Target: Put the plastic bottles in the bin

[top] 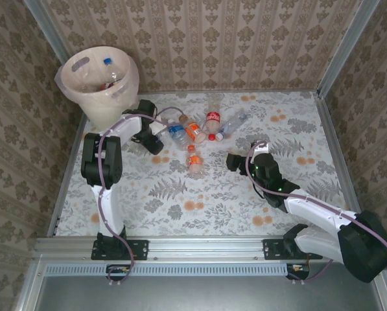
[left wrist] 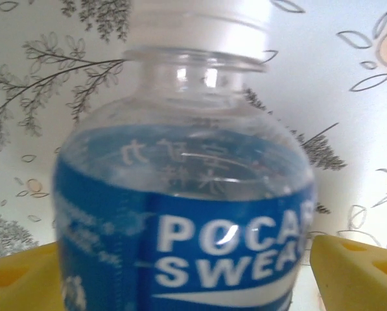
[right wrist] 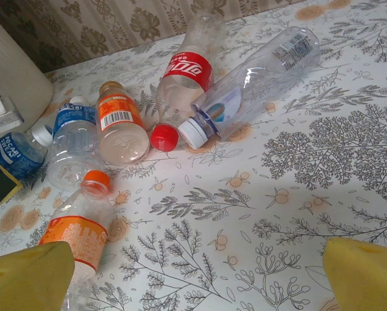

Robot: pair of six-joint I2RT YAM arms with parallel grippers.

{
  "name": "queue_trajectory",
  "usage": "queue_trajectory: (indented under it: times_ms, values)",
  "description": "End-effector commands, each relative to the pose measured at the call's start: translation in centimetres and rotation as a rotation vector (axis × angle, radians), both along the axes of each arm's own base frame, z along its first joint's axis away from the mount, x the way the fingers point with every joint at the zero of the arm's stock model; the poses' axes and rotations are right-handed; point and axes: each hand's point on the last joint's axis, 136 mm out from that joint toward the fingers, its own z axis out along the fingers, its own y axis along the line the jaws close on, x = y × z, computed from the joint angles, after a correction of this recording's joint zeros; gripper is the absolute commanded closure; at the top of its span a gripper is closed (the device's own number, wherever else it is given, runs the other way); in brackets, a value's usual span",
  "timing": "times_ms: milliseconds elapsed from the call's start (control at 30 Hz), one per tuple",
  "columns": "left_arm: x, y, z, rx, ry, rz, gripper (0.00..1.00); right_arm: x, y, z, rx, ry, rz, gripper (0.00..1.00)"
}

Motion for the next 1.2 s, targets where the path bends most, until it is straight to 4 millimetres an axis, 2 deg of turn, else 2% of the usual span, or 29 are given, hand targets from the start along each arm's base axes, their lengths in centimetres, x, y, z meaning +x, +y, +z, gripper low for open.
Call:
queue_trajectory:
  times_ms: [0, 100, 233, 467, 533, 733, 1167]
  values:
    - [-1.8, -1.3, 0.5, -0.088, 0.061, 0.030, 0.14, -0.1, -0.4, 0.2, -0.012, -0.018, -0.021, 0.00]
    - [-2.1, -1.1, 0.6, -0.085, 0.061, 0.037, 0.16, 0.0, -0.3, 0.2, -0.011, -0.017, -0.018, 0.00]
    - [-1.8, 0.3, -0.2, -0.014, 0.058, 0.053, 0.18, 0.1, -0.3, 0.2, -0.007, -0.017, -0.017, 0.00]
    - [-1.6, -0.1, -0.4, -0.023, 0.049, 0.068, 0.32, 0.1, -0.3, 0.3, -0.007, -0.019, -0.018, 0.00]
    - [-1.2, 0.4, -0.1, 0.003, 0.027, 0.096, 0.37, 0.1, -0.2, 0.3, -0.005, -0.018, -0.018, 0.00]
    - [-0.6, -0.3, 2.0, -0.019, -0.040, 0.157, 0.41, 0.3, 0.1, 0.5, 0.000, -0.022, -0.008, 0.00]
    - [-0.1, -2.5, 8.4, -0.252, -0.195, 0.243, 0.45, 0.2, 4.3, 2.0, 0.020, -0.062, 0.212, 0.00]
